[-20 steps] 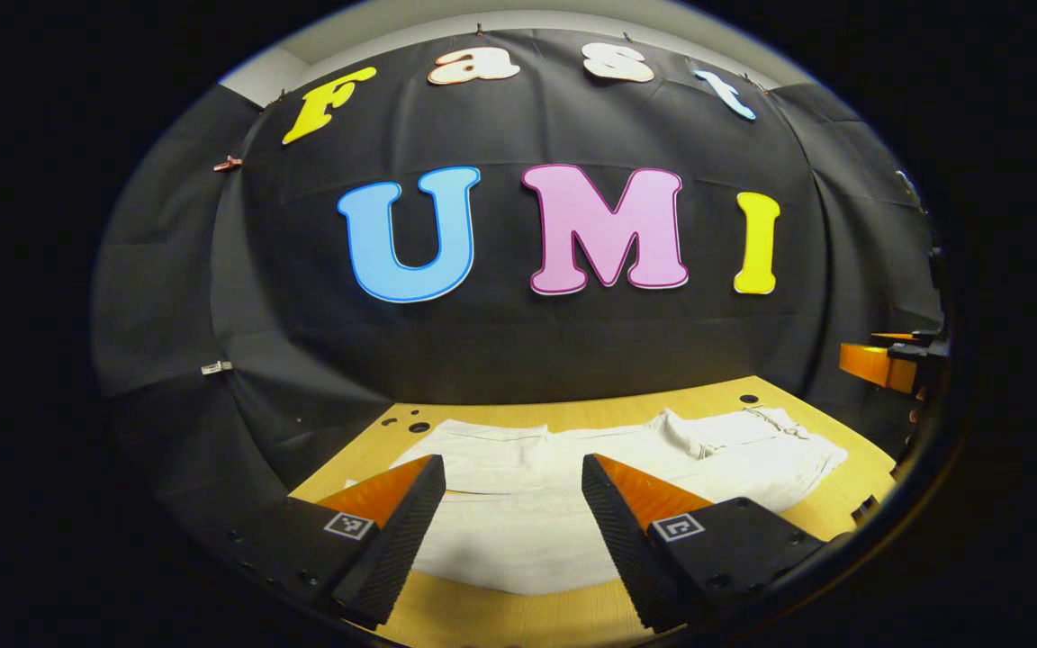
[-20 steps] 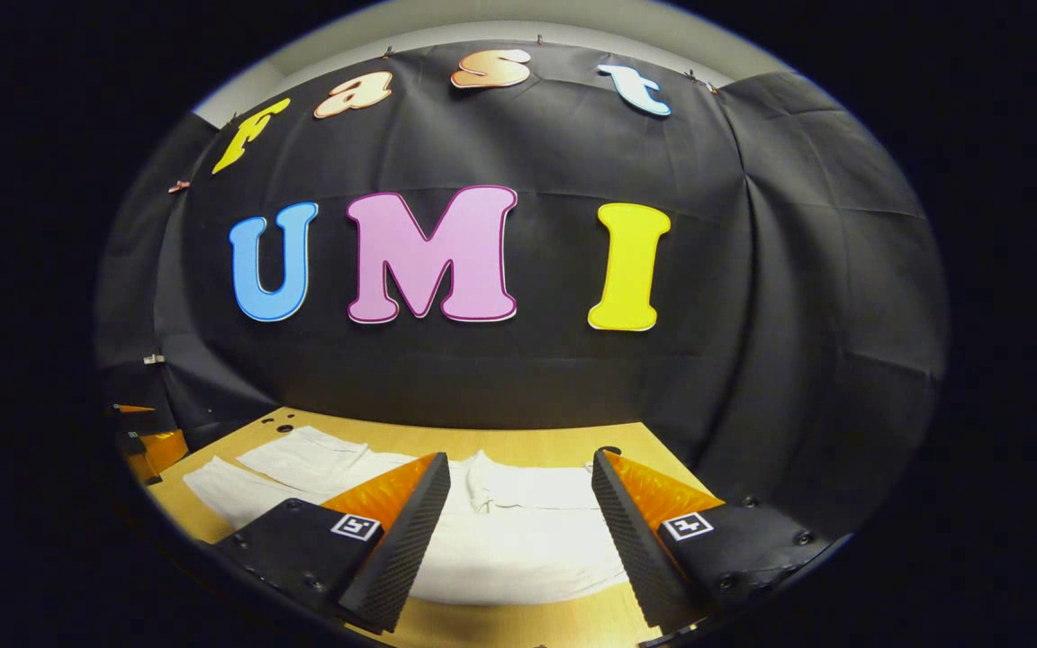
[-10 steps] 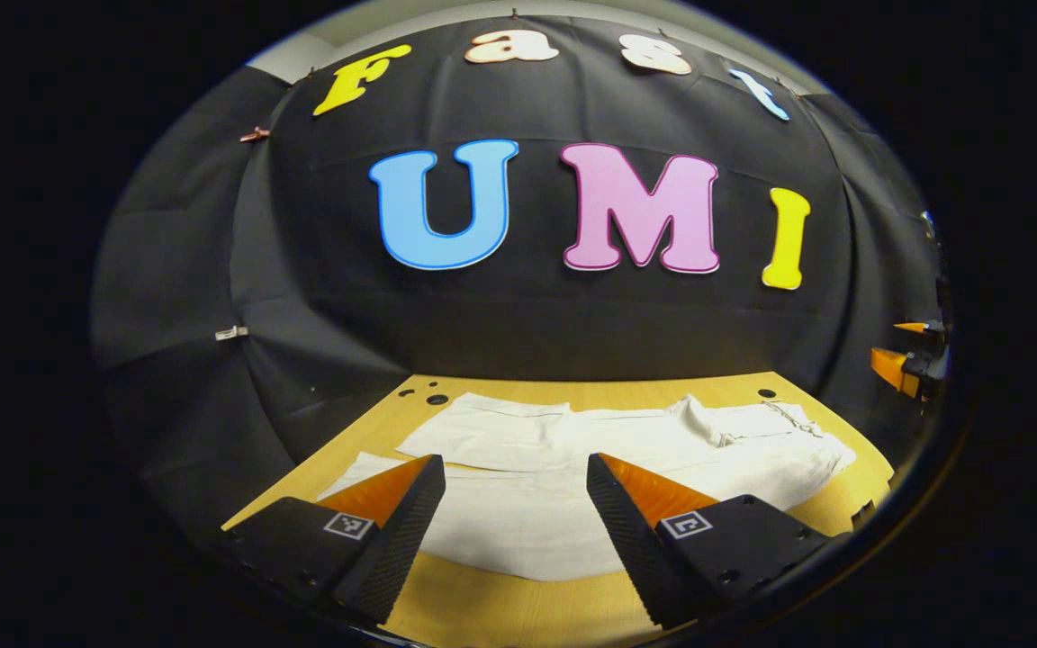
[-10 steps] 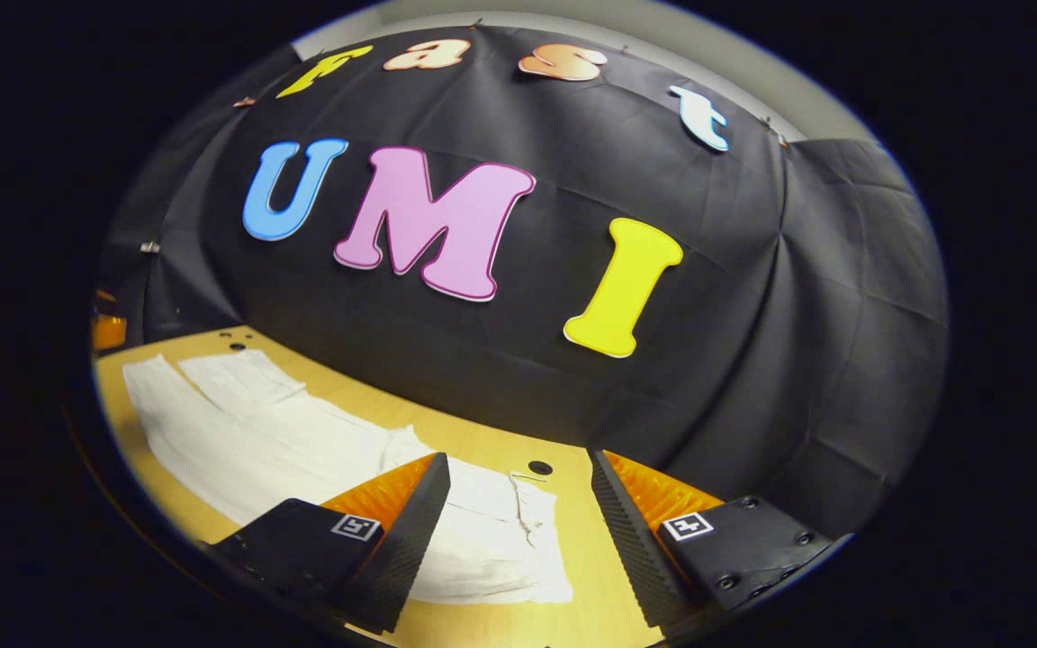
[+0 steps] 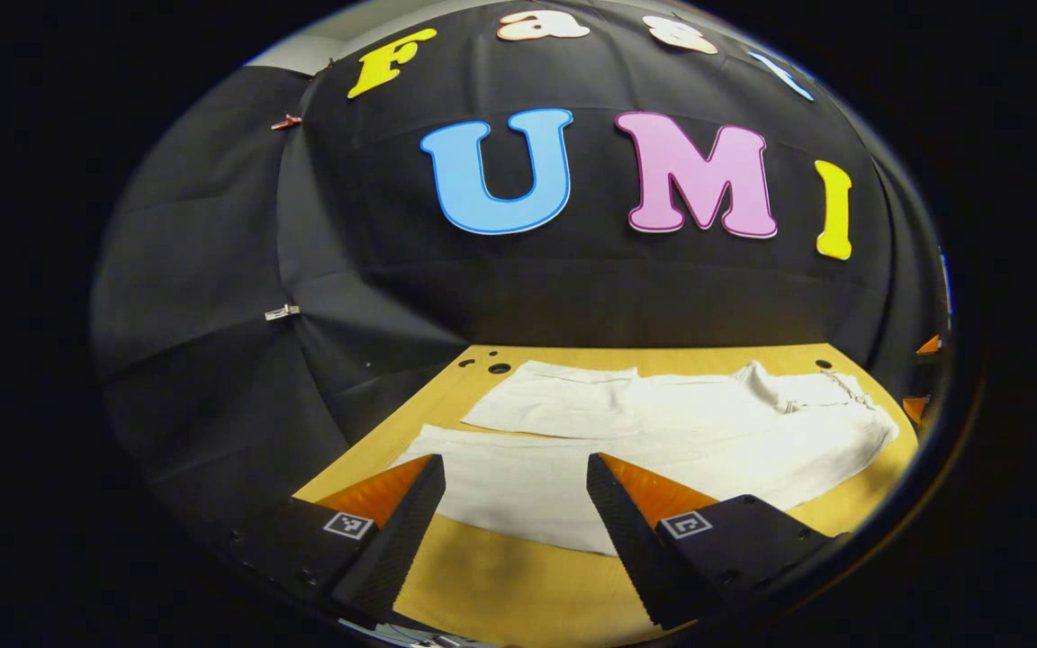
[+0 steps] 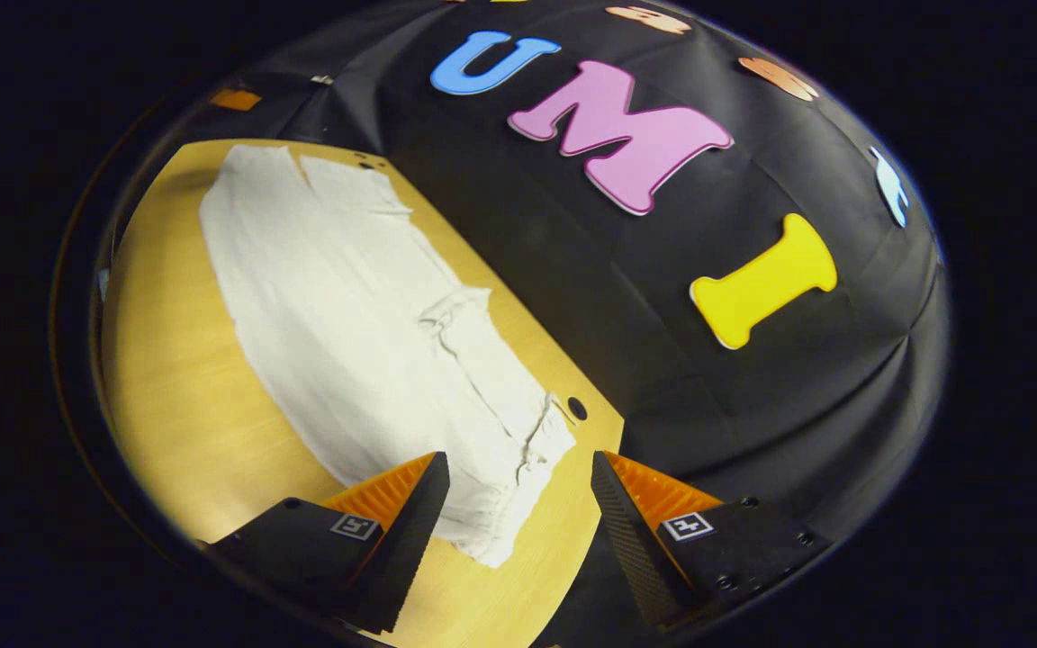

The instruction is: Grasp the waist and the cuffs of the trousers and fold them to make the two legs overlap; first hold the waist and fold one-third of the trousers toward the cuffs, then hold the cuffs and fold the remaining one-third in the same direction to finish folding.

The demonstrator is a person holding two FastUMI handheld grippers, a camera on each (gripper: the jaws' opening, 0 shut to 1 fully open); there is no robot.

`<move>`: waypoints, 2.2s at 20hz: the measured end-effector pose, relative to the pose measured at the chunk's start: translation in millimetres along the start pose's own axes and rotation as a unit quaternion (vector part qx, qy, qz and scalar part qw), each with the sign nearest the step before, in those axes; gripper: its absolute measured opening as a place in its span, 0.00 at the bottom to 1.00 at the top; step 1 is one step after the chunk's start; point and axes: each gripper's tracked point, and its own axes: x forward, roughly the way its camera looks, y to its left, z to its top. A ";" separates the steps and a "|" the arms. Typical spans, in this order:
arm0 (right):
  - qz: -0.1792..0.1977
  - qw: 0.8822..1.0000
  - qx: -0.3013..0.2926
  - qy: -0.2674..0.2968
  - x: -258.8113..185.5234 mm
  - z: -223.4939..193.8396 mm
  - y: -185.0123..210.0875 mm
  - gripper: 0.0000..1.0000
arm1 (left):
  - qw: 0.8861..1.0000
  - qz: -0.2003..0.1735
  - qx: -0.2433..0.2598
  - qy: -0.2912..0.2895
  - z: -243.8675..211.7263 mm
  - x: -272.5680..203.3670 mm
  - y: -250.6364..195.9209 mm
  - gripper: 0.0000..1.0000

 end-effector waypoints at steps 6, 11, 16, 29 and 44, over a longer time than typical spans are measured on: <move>0.069 0.985 -0.154 0.043 19.5 -65.6 26.0 0.98 | 0.999 0.021 -0.005 0.036 -26.0 -5.9 6.8 1.00; 0.066 0.958 -0.270 0.065 40.8 -100.5 32.7 0.96 | 0.998 0.039 -0.010 0.046 -24.9 -4.8 21.2 0.99; 0.014 0.940 -0.338 0.050 77.0 -91.8 26.9 0.87 | 0.997 0.065 0.013 0.050 -20.5 -7.2 34.7 1.00; 0.137 0.968 -0.181 0.110 81.4 -105.0 47.8 0.07 | 0.980 0.084 0.125 0.127 -82.6 36.9 116.9 1.00; 0.174 0.954 -0.215 0.114 75.7 -103.9 50.2 0.05 | 0.744 -0.125 0.635 0.163 -147.2 177.7 151.8 0.87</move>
